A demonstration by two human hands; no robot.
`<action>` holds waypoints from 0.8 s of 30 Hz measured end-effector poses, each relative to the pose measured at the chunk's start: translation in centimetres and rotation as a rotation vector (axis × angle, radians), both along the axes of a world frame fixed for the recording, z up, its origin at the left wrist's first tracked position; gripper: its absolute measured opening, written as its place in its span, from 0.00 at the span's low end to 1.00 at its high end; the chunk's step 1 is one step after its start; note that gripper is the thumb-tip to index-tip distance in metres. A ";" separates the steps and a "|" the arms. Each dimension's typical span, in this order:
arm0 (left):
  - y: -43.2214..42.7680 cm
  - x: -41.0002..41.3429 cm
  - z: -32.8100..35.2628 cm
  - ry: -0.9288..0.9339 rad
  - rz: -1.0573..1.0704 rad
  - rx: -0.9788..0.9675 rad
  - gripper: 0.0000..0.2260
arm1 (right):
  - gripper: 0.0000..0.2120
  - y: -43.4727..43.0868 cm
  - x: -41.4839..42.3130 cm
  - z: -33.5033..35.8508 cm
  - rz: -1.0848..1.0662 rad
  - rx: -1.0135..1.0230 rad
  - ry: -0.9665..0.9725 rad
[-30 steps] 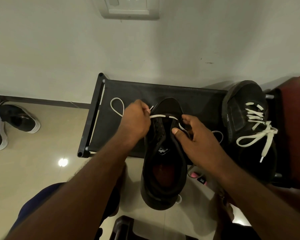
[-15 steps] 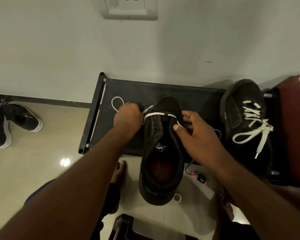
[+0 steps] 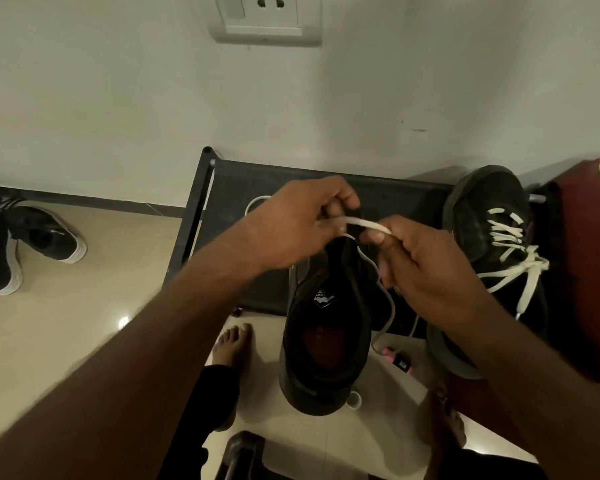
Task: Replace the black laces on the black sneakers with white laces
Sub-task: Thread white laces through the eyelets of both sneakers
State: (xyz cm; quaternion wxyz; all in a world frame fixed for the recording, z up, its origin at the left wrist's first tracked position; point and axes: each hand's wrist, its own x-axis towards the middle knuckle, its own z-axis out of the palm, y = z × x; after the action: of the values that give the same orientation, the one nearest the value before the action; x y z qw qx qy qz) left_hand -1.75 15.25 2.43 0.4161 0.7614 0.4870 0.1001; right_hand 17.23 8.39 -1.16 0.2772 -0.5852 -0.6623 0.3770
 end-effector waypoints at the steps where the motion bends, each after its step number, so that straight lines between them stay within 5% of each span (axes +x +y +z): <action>1: 0.3 -0.4 -0.4 0.052 0.099 0.048 0.08 | 0.14 0.0 -0.2 0.3 -0.034 -0.088 0.055; 5: 0.6 -1.0 -1.0 0.136 0.616 0.372 0.18 | 0.22 0.6 -1.4 1.9 -0.468 -0.353 0.740; 8: -2.0 -0.4 -1.6 0.074 0.666 0.140 0.15 | 0.16 2.0 -1.6 2.6 -0.646 -0.333 1.100; 11: -5.3 0.3 -3.4 0.142 0.609 -0.104 0.16 | 0.14 3.2 -2.5 1.6 -0.596 -0.392 0.835; 13: -6.0 0.2 -4.5 0.181 0.569 -0.095 0.19 | 0.13 3.1 -3.3 0.4 -0.491 -0.397 0.459; 15: -5.8 0.2 -4.9 0.207 0.541 -0.087 0.20 | 0.10 2.7 -3.6 -0.9 -0.386 -0.349 0.287; 24: -3.3 -0.1 -5.7 0.281 0.498 -0.138 0.16 | 0.06 5.1 -4.8 -1.7 -0.277 -0.217 0.268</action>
State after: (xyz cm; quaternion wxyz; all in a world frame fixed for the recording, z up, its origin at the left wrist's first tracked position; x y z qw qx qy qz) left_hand -1.86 11.91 -3.24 0.3578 0.5947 0.7175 0.0592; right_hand 12.42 13.54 -2.85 0.3471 -0.6416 -0.4885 0.4787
